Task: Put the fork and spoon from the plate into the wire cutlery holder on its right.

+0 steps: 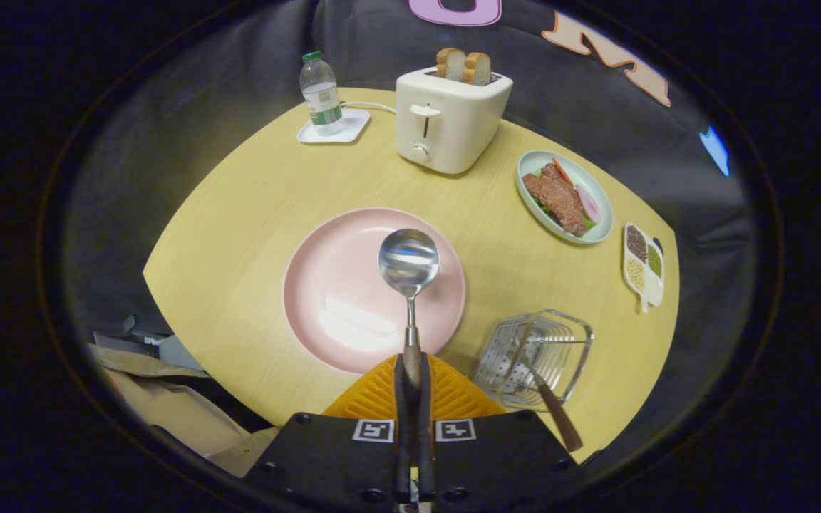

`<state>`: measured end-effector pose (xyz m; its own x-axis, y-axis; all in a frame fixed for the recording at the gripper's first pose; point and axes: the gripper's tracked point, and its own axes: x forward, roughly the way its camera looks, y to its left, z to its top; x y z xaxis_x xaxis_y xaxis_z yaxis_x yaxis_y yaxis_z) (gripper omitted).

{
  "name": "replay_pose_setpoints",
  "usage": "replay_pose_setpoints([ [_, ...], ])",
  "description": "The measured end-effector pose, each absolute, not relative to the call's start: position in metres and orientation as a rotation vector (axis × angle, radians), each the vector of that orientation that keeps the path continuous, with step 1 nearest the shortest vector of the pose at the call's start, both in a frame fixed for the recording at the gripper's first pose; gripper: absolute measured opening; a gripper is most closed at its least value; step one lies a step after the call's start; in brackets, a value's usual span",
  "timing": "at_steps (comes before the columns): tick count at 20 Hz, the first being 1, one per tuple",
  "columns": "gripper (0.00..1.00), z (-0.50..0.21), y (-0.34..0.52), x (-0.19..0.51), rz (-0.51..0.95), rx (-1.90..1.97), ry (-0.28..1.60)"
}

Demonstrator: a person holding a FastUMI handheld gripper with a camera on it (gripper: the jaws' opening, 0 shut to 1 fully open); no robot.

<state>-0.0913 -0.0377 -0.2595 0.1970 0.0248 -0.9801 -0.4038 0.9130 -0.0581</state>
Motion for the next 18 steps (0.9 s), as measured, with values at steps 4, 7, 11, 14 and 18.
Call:
replay_pose_setpoints([
  [4, 0.07, -0.240, -0.070, -0.084, 0.316, -0.383, 1.366],
  [7, 0.07, -0.227, -0.090, -0.083, 0.337, -0.416, 1.398],
  [11, 0.07, -0.212, -0.122, -0.084, 0.345, -0.492, 1.436],
  [14, 0.07, -0.206, -0.143, -0.089, 0.350, -0.513, 1.480],
  [18, 0.07, -0.208, -0.171, -0.097, 0.349, -0.561, 1.550],
])
